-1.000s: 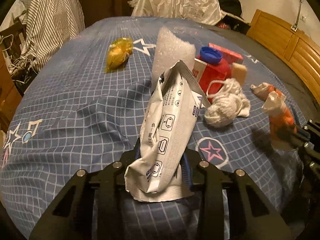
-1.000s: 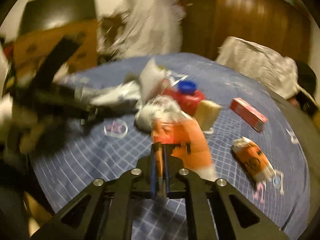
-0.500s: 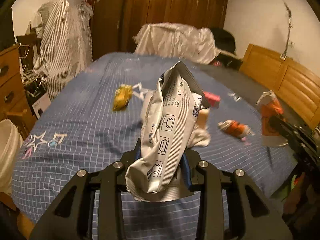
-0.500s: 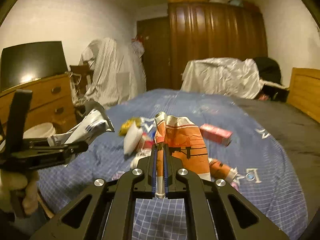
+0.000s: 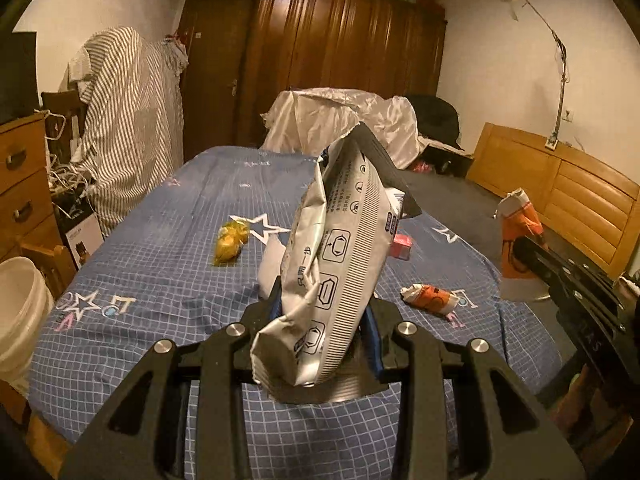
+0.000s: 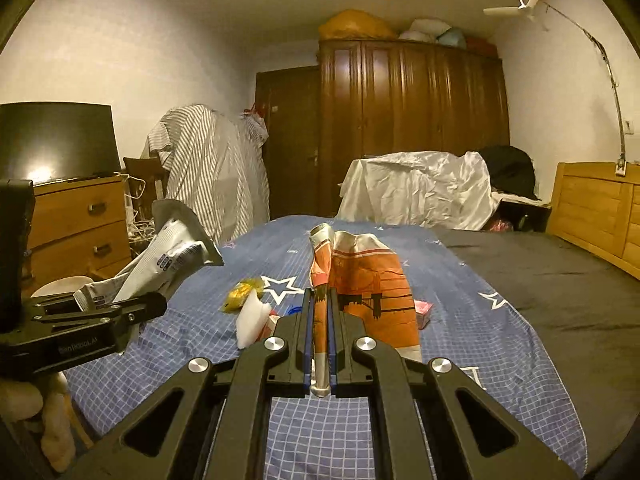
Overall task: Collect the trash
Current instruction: 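Carry the foil packet and orange wrapper over the white bucket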
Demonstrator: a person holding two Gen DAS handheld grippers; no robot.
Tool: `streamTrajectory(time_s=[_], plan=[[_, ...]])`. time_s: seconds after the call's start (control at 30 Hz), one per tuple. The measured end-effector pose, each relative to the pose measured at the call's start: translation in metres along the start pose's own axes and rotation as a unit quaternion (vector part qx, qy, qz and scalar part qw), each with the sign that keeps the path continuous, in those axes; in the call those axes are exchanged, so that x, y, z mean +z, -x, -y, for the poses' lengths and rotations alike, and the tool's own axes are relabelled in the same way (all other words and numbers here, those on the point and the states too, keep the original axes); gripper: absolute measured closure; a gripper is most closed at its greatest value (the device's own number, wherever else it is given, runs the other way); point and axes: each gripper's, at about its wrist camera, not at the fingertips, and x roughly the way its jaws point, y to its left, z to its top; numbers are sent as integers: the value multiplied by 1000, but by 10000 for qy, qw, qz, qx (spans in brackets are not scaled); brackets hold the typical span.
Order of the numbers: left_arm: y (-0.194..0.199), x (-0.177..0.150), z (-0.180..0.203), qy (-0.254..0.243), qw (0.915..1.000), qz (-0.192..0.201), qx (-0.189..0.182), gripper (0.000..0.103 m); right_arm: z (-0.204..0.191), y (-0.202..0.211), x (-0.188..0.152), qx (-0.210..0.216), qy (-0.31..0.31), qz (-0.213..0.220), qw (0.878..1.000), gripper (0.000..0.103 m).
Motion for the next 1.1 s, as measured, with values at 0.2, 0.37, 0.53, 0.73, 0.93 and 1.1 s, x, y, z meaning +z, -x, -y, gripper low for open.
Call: streamTrajectory(time_s=[0.2, 0.37, 0.53, 0.73, 0.93, 1.1], plan=[[5, 4, -3, -57, 10000, 43, 38, 70, 0, 5, 2, 32, -19, -24, 10000, 97], [12, 16, -29, 39, 9995, 101, 289, 70, -6, 3, 9, 166, -31, -93, 9998, 97], [25, 29, -66, 207, 9975, 182, 650, 70, -27, -15, 27, 544, 9, -133, 9984, 96], [42, 39, -111, 448, 9932, 262, 1043, 70, -75, -41, 56, 1077, 121, -127, 9940, 96], [61, 48, -156, 649, 9872, 341, 1417, 70, -136, -65, 87, 1574, 241, -110, 9872, 96], [78, 54, -195, 799, 9808, 394, 1738, 70, -195, -85, 111, 2037, 441, -149, 9779, 96]])
